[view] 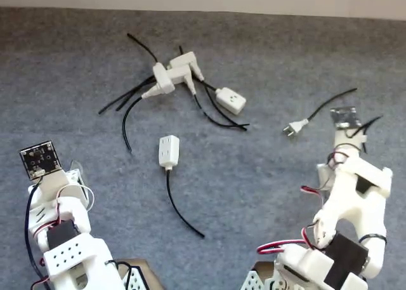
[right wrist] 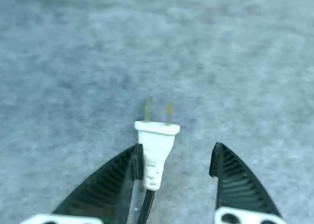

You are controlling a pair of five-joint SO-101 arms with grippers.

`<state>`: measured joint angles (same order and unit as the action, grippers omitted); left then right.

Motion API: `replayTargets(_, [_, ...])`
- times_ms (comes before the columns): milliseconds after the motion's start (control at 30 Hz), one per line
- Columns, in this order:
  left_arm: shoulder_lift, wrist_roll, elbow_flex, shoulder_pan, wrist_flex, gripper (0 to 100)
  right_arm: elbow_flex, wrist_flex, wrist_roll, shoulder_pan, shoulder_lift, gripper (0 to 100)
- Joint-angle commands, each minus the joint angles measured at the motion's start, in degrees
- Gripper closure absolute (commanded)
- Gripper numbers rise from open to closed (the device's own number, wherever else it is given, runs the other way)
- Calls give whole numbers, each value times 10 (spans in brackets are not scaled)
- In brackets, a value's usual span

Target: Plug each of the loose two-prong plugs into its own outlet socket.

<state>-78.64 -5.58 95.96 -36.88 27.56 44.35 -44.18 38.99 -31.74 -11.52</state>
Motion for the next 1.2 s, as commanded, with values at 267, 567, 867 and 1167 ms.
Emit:
replayTargets(267, [-7,-1,-8,11,-7,800,-30,14,63,-83,-4,773])
replayTargets(567, [-7,-1,-8,11,-7,800,-24,12,47,-29,-4,774])
replayTargets(867, [-7,-1,-8,11,-7,800,-24,60,-23,29,80,774])
replayTargets(1167, [-7,-1,-9,23,-7,800,-25,63,-83,89,163,774])
